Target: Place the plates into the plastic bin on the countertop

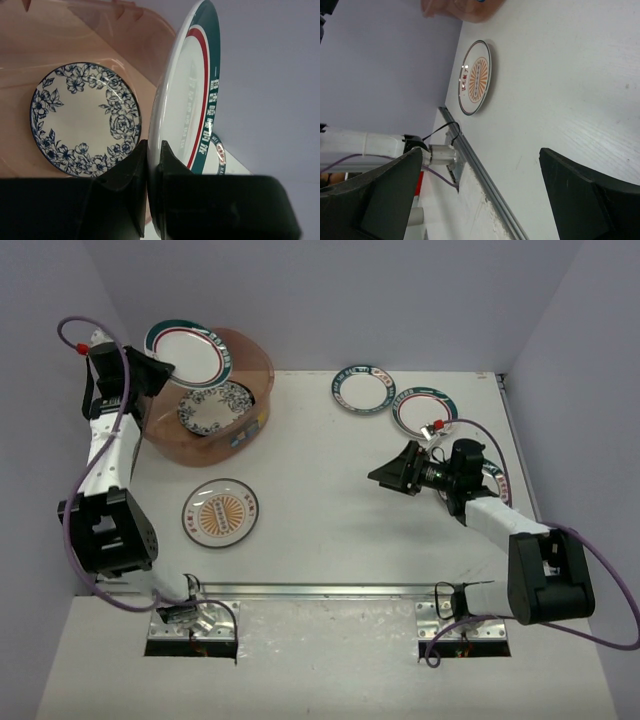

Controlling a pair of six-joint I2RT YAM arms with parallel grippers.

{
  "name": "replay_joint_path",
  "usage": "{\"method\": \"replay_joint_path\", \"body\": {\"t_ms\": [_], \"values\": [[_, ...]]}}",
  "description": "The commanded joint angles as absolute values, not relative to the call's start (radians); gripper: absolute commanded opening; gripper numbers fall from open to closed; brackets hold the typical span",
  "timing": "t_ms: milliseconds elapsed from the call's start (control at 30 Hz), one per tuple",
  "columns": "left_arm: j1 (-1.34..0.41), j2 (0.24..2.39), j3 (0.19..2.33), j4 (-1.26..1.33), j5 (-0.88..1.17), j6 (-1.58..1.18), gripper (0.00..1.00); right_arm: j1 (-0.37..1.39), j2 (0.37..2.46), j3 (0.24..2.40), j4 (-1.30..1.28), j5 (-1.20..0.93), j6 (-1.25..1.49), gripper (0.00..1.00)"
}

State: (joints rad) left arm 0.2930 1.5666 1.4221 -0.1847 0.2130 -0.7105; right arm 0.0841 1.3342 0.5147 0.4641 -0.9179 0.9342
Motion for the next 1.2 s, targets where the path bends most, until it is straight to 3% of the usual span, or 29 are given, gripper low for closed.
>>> {"method": "replay_joint_path", "body": {"t_ms": [0,200,267,333,367,400,467,533,900,1033,1167], "values": [[0.296,1.796,1.587,-0.243,0.248,-0.749,0.0,0.076,1.316,0.494,0.446,-0.939,0.875,0.99],[0.297,1.966,1.694,-0.283,0.272,-0.728,0.09,0.071,1.335,0.503,0.424,-0.946,0.854,0.99],[0.296,1.983,1.687,-0.278,0.284,-0.717,0.17,0.071,1.342,0.505,0.418,-0.941,0.855,0.99],[0.296,1.993,1.682,-0.29,0.279,-0.709,0.35,0.071,1.342,0.5,0.411,-0.929,0.856,0.99],[0.296,1.99,1.665,-0.289,0.264,-0.709,0.56,0.071,1.337,0.499,0.402,-0.913,0.853,0.99],[0.296,1.984,1.647,-0.281,0.259,-0.704,0.67,0.071,1.333,0.5,0.387,-0.903,0.849,0.99],[0.297,1.972,1.631,-0.272,0.244,-0.694,0.8,0.071,1.324,0.504,0.37,-0.89,0.837,0.99],[0.296,1.96,1.629,-0.29,0.207,-0.681,1.0,0.078,1.318,0.509,0.345,-0.879,0.827,0.99],[0.293,2.095,1.851,-0.567,0.162,-0.574,1.0,0.418,1.46,0.63,0.293,-0.676,0.796,0.99],[0.293,2.017,1.815,-0.555,0.146,-0.571,1.0,0.562,1.527,0.729,0.175,-0.451,0.747,0.99],[0.294,1.845,1.781,-0.568,0.164,-0.587,1.0,0.661,1.715,0.885,0.244,-0.458,0.803,0.99]]}}
